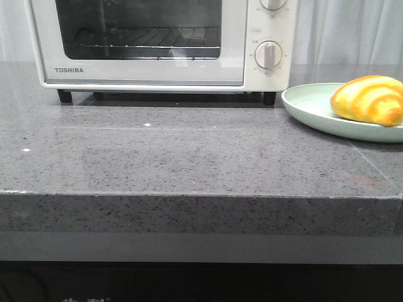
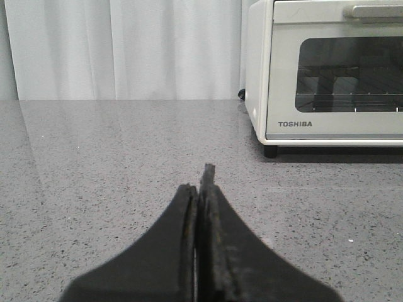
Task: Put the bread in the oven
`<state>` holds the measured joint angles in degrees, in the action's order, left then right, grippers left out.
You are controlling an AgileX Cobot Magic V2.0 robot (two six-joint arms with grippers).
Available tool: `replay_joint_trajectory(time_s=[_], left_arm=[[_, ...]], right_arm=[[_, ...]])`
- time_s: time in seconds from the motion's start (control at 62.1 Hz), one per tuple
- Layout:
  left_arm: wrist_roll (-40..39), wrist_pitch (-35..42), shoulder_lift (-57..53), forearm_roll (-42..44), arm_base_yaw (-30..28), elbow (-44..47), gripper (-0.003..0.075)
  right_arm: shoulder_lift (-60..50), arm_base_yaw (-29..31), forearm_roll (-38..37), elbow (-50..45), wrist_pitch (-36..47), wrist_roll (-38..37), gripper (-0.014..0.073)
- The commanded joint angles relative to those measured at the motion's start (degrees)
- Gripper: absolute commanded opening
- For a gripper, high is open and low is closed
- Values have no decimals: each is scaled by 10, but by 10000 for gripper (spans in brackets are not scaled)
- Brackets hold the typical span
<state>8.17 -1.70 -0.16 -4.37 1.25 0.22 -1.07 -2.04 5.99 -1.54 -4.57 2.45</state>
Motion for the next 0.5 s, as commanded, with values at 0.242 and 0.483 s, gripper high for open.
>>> replay_joint_trajectory(time_s=[0.242,0.483], left_arm=[[-6,89,-18,-10,3,2,-17],[-6,43,-5,-22,3,-105,-17]], right_arm=[[-8,1,-6,15,46,4,-62],[-7,1,-6,108,32,4,-62]])
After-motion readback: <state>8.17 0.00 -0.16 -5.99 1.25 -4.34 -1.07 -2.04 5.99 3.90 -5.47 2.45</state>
